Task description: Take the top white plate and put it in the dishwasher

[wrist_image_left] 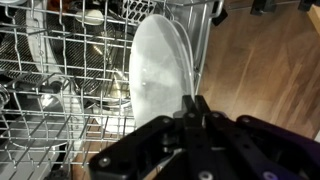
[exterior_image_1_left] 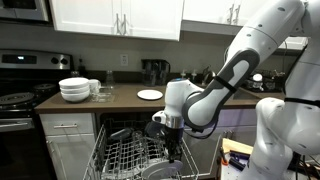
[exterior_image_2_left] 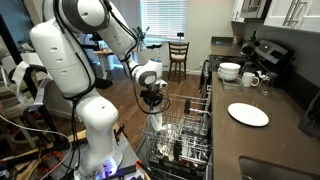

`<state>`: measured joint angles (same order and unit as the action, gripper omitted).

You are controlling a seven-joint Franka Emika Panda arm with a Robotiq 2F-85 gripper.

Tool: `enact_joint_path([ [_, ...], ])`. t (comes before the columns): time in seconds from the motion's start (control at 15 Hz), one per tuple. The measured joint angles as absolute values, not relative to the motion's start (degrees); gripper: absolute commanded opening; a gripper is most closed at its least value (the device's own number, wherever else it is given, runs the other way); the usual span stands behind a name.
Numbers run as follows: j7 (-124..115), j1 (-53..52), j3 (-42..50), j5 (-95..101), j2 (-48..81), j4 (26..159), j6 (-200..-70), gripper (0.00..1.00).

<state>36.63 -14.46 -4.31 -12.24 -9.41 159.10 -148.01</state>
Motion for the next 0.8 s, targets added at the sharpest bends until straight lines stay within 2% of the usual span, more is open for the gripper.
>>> enact_joint_path([
  [0.8,38.44,-15.8,-2.82,-19.12,-11.62,159.11,-145.47,0.01],
])
